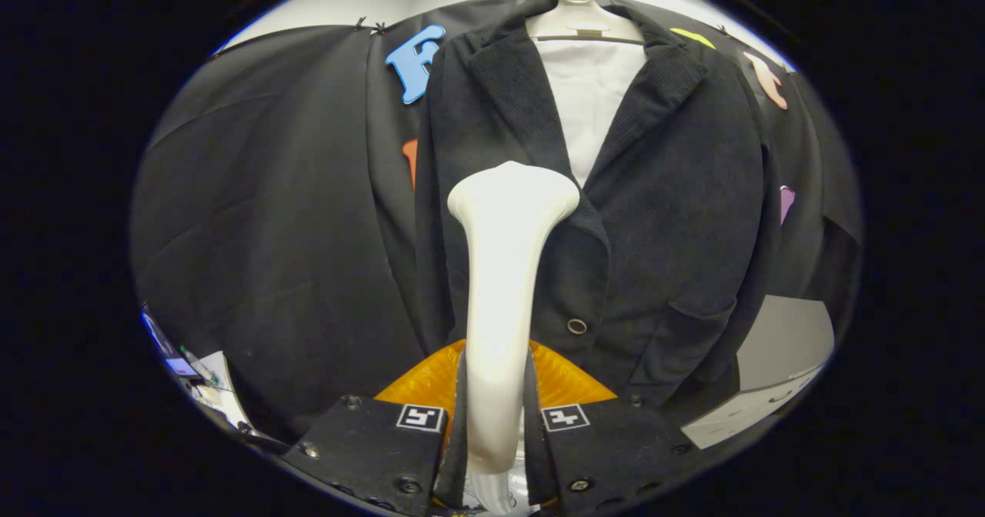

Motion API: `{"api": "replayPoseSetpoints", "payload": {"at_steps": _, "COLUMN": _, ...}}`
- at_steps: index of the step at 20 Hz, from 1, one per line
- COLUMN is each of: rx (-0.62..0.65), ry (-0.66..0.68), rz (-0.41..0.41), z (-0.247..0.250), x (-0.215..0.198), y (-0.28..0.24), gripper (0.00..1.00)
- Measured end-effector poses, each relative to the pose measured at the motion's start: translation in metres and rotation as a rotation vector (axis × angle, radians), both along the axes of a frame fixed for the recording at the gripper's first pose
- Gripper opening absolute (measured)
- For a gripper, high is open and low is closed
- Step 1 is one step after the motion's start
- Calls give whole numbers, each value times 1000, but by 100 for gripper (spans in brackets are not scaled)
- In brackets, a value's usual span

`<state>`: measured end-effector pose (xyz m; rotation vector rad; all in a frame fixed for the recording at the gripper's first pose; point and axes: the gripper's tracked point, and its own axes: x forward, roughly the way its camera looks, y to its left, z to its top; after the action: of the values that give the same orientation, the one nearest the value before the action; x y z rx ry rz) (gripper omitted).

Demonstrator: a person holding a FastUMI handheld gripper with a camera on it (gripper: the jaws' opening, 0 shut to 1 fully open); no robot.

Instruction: Iron the clothes twice with a garment steamer, once on the left side and once on the right side.

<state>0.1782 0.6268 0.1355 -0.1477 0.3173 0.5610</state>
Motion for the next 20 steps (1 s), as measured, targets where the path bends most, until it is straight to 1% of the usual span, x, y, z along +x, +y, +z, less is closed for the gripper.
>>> {"api": "replayPoseSetpoints", "payload": {"at_steps": 8, "rx": -18, "ry": 89, "rz": -10, "z": -43, "x": -5, "y": -12, "gripper": 33}}
{"api": "replayPoseSetpoints", "payload": {"at_steps": 20, "rx": -43, "ry": 156, "rz": -6, "z": -92, "x": -8, "y": -20, "gripper": 33}}
